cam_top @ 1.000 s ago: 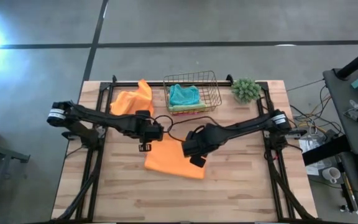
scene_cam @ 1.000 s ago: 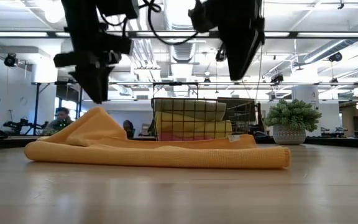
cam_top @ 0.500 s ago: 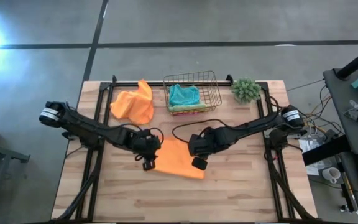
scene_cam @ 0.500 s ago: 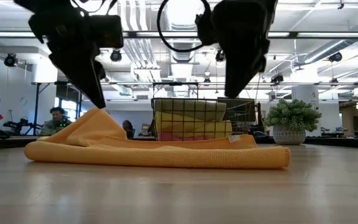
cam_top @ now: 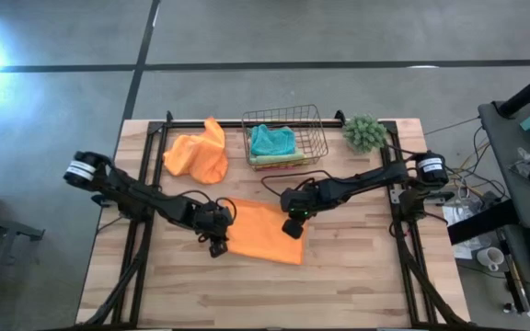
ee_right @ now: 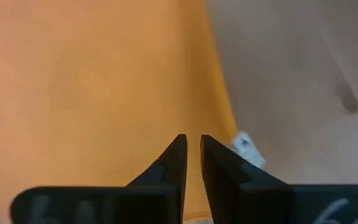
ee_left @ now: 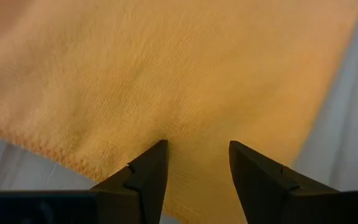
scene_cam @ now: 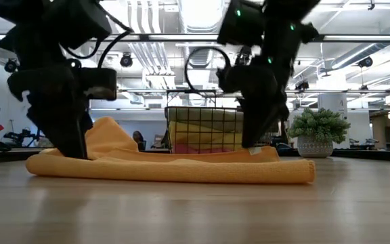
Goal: Fold microfiber towels
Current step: Fold the bottom orange microfiber cloth
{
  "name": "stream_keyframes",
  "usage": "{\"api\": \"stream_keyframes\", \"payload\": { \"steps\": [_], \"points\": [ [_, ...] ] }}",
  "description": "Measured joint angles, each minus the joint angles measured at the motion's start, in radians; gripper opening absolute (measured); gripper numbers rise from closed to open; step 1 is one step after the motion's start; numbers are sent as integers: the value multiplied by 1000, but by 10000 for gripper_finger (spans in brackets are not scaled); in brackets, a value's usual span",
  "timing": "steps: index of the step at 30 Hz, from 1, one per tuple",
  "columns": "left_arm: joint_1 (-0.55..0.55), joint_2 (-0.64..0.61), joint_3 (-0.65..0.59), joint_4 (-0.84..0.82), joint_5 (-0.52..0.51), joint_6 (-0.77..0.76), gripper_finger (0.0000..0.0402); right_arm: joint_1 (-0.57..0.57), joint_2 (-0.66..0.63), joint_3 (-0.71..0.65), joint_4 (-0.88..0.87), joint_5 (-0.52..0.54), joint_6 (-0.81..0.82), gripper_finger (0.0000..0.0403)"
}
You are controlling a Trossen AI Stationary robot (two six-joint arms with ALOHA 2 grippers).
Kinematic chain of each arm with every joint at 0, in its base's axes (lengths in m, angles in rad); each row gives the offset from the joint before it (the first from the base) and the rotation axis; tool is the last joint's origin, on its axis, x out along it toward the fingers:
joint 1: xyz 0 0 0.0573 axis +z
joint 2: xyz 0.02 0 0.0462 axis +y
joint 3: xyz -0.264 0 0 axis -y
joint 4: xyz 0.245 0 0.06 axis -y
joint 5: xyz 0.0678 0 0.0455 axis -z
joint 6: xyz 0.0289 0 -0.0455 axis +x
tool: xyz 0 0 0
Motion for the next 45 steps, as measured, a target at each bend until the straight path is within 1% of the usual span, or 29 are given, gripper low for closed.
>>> {"api": "stream_keyframes", "payload": {
  "steps": [4, 7, 12, 19, 25, 29, 32, 34, 37, 40, 43, 45],
  "points": [
    [3, 43, 0, 8, -3, 9, 155, -12, 0, -69, 51, 23, 35, 32],
    [13, 88, 7, 11, -10, 44, 155, -11, 0, -104, 81, 20, 65, 31],
    [41, 126, 10, 16, -100, 115, 155, 11, 0, -141, 96, -5, 164, 31],
    [125, 110, 25, 9, -241, 231, 155, 122, 0, -140, 128, -30, 326, 31],
    [227, 121, 39, 41, -256, 357, 155, 233, 38, -135, 217, -20, 500, 27],
    [264, 121, 37, 43, -255, 498, 155, 298, 99, -89, 251, -12, 577, 16],
    [269, 113, 37, 45, -252, 649, 155, 331, 143, -25, 251, 9, 563, 10],
    [269, 113, 43, 42, -256, 716, 155, 340, 166, 18, 241, 29, 550, 9],
    [273, 118, 56, 37, -261, 766, 155, 340, 195, 75, 237, 27, 533, 9],
    [276, 118, 74, 20, -266, 770, 155, 339, 214, 131, 236, 28, 501, 8],
    [269, 105, 105, -55, -265, 764, 155, 339, 218, 190, 200, 37, 462, 8],
    [257, 89, 128, -115, -260, 762, 155, 339, 218, 229, 127, 70, 439, 8]
  ]
}}
